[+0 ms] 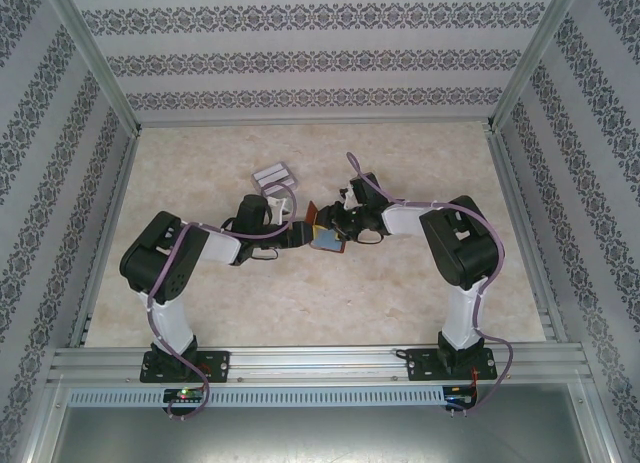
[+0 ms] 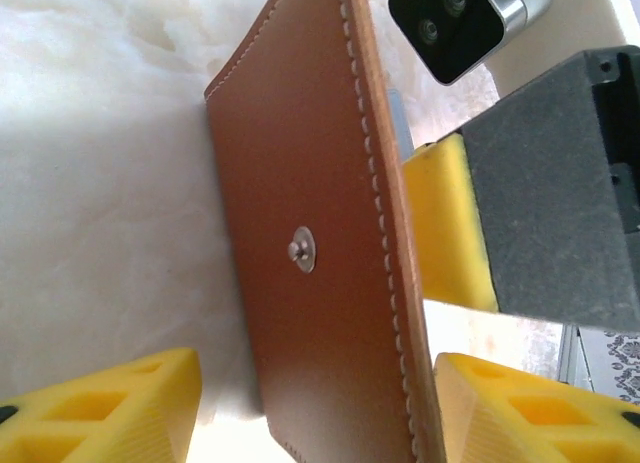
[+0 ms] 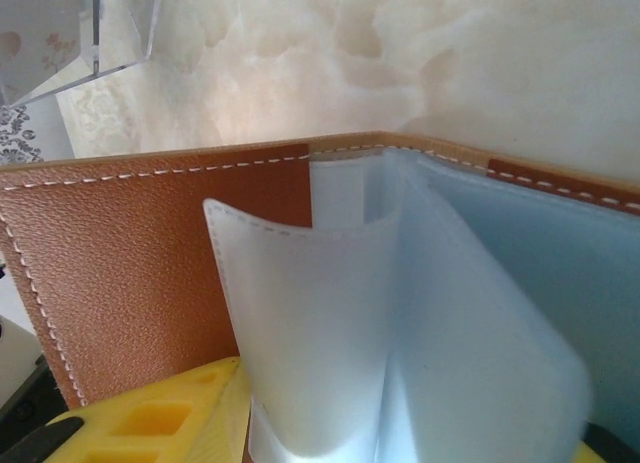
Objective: Put the credit cards into the card holder
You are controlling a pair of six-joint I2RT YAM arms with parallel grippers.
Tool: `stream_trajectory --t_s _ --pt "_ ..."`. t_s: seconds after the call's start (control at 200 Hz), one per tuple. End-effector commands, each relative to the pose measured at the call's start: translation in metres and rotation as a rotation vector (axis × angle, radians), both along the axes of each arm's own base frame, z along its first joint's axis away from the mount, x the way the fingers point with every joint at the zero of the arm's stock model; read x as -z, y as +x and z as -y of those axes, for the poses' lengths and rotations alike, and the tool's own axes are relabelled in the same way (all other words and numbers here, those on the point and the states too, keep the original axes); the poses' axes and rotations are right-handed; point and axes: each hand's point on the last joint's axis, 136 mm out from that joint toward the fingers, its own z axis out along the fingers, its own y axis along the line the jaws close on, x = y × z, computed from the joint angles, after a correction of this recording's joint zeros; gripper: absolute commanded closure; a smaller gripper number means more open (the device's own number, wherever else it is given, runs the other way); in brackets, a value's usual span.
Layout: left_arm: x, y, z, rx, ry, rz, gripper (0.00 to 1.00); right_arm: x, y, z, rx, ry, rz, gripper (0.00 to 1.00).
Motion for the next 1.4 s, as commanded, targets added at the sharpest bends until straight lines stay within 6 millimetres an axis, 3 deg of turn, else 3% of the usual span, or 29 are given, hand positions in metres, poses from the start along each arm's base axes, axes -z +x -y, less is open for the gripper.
stream_trajectory --t_s 0.0,0.19,0.375,0.689,0.939,1.039,1.129,1.229,1.284,1.394 --pt "-0.001 0.006 0.007 0.019 -0.035 -0.003 0.41 -0.009 0.003 -0.012 -0.019 0.034 0.009 0.56" --pt "0.005 0.007 0.007 0.022 -0.031 -0.027 0.57 -0.015 0.002 -0.019 -0.035 0.048 0.013 0.54" --pt "0.012 0.007 0.006 0.017 -0.014 -0.046 0.86 -0.019 0.001 -0.019 -0.036 0.046 0.021 0.51" --pt "0.017 0.008 0.003 0.001 0.014 -0.065 0.95 -0.018 -0.006 0.015 -0.001 -0.102 0.038 0.49" --pt "0.016 0.008 0.003 0.000 0.020 -0.065 0.95 -0.004 -0.014 0.060 0.058 -0.372 0.036 0.49" --pt "0.015 0.008 0.002 -0.002 0.019 -0.067 0.86 -0.017 -0.013 0.075 0.092 -0.455 0.081 0.51" --pt "0.015 0.008 0.001 -0.006 0.028 -0.068 0.76 -0.045 -0.011 0.068 0.084 -0.456 0.159 0.54" --pt "0.015 0.008 0.000 -0.008 0.035 -0.066 0.70 -0.066 -0.010 0.063 0.041 -0.573 0.250 0.60" --pt "0.014 0.008 0.000 -0.010 0.039 -0.063 0.68 -0.067 -0.008 0.054 0.017 -0.587 0.269 0.67" --pt "0.011 0.008 -0.002 -0.015 0.048 -0.055 0.62 -0.053 -0.003 0.036 0.005 -0.526 0.227 0.69"
